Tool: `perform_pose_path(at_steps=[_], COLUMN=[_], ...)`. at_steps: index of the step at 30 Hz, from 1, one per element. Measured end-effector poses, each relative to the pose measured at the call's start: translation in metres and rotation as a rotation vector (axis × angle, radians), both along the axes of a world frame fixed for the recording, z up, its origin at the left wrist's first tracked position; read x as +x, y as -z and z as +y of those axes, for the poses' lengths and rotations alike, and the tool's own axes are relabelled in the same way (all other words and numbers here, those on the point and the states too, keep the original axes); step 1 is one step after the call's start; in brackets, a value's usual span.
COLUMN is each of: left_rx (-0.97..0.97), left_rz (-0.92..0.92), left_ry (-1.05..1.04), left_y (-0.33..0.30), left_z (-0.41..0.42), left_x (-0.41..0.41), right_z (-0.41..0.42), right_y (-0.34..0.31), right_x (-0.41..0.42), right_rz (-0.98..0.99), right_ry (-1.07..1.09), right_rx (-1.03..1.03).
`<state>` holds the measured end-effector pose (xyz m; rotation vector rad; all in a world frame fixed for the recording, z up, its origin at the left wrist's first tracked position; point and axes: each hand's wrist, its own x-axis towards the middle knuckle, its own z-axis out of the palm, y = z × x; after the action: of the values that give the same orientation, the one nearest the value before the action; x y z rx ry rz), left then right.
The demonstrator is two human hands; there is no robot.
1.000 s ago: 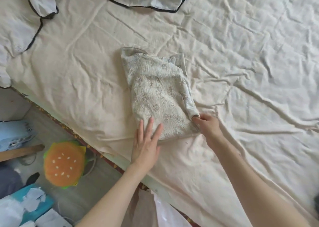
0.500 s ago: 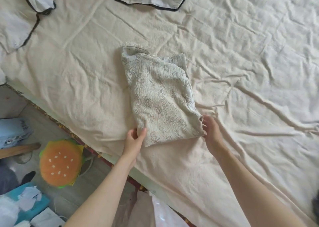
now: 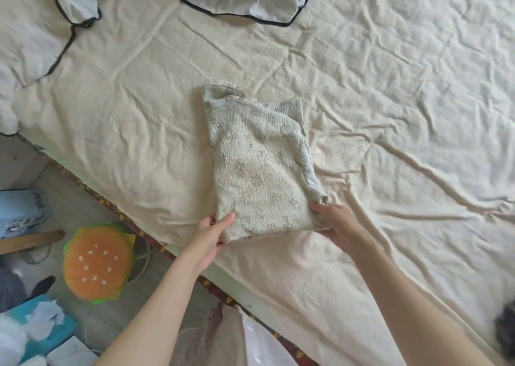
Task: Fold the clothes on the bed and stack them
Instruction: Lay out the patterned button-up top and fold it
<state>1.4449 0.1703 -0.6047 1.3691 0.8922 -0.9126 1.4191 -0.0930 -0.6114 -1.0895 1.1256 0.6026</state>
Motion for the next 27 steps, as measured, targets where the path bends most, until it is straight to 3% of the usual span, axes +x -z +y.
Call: perform_pose_path(at_steps=[7, 12, 18, 21, 24, 27], left_rx=[-0.067, -0.112, 0.037, -0.031, -0.105, 0.063], left_rz=[0.185, 0.275, 0.095, 0.003, -0.125, -0.296], left_ry=[0.066, 0.042, 0.18, 0.248, 0.461, 0.6], left_y=[-0.029, -0.049, -0.073, -0.085, -0.085, -0.07], left_z=[0.026, 0.029, 0.022, 0.025, 0.028, 0.024], left_x=[-0.05, -0.053, -0.007, 0.019, 0.036, 0.044], right_z=[0.008, 0.013, 0.022, 0.019, 0.01, 0.002], right_y=[-0.02, -0.042, -0.072, -0.076, -0.075, -0.071], right_x=[-0.059, -0.073, -0.045, -0.022, 0.003, 0.022], right_rz=[0.236, 0.244, -0.196, -0.31, -0.326, -0.376], right_ry=[-0.15, -0.142, -0.164, -0.202, -0.141, -0.142], right_rx=[0.064, -0.009, -0.246, -0.189, -0.056, 0.134])
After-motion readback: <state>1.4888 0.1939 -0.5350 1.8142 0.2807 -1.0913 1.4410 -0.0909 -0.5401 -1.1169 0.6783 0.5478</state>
